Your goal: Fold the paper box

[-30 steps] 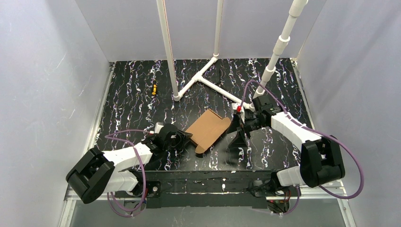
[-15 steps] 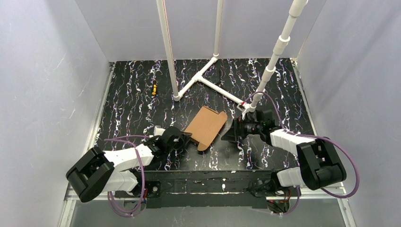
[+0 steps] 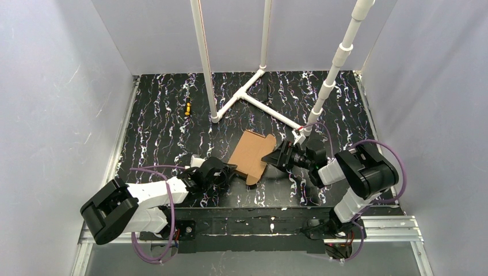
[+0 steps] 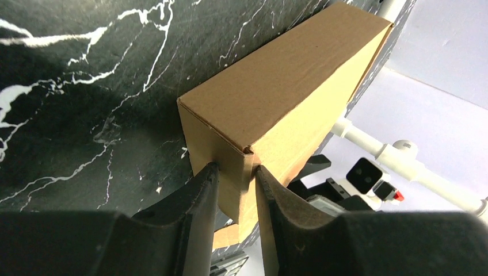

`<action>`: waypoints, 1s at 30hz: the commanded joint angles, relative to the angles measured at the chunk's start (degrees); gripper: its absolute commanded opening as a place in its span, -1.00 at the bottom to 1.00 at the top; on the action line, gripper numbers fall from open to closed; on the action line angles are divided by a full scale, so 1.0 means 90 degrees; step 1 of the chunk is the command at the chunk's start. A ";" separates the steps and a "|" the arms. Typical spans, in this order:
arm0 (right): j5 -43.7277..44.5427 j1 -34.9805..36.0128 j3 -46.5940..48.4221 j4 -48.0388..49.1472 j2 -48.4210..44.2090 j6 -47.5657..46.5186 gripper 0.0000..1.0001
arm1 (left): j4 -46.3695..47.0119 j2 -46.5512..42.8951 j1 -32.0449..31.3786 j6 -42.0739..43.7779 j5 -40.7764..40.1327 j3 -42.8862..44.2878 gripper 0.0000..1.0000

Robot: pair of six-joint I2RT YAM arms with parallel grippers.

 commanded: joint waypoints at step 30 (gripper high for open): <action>-0.0206 0.0103 0.0346 0.1796 0.1409 0.1180 -0.97 | -0.0438 -0.0595 -0.0434 0.1279 -0.0355 -0.0121 0.45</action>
